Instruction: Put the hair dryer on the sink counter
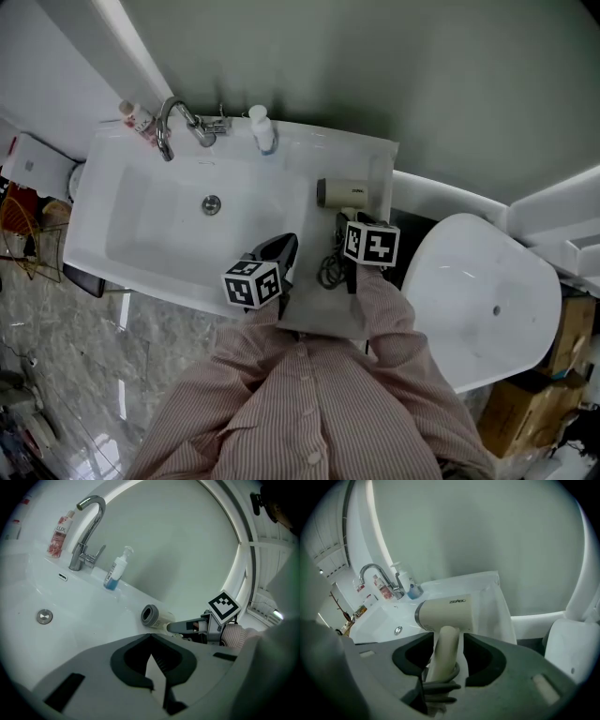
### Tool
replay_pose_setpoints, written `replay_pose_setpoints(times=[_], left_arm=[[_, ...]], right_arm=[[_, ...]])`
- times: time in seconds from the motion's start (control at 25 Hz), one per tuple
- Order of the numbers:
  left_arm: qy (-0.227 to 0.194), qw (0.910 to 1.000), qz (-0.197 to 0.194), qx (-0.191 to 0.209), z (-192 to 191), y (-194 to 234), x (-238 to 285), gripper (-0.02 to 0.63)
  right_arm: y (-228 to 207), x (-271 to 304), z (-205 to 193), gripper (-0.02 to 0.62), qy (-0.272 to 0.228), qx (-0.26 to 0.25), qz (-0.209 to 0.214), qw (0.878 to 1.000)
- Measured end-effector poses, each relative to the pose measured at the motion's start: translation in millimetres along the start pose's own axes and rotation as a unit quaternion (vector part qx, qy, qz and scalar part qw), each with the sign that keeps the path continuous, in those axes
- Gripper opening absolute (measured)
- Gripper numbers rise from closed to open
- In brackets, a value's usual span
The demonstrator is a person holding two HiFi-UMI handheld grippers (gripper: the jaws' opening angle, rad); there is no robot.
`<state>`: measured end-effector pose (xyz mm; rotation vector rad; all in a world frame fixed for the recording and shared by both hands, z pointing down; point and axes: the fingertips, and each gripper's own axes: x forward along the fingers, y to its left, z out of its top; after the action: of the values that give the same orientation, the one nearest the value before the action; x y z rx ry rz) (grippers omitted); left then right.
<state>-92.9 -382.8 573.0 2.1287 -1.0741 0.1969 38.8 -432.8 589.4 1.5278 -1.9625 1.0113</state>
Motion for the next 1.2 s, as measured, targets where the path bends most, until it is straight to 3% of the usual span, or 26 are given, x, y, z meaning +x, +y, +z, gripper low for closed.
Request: replay_pose_setpoints(times=[0.28, 0.56, 0.88, 1.2], left_arm=[[-0.018, 0.9994, -0.009, 0.029, 11.4, -10.0, -13.0, -0.002], [-0.044, 0.9967, -0.018, 0.066, 29.2, -24.1, -28.1, -0.003], [-0.071, 0.9927, -0.019, 0.096, 47.0, -35.8, -42.5, -0.003], [-0.111, 0.9850, -0.014, 0.131, 72.5, -42.9, -65.2, -0.003]], right_arm=[[8.6, -21.4, 5.3, 0.154, -0.043, -0.042, 0.010, 0.998], [19.5, -44.6, 13.5, 0.006, -0.085, -0.076, 0.035, 0.993], [30.5, -71.2, 23.5, 0.006, -0.141, -0.077, 0.095, 0.983], [41.6, -106.8, 42.7, 0.006, -0.223, -0.068, 0.143, 0.962]])
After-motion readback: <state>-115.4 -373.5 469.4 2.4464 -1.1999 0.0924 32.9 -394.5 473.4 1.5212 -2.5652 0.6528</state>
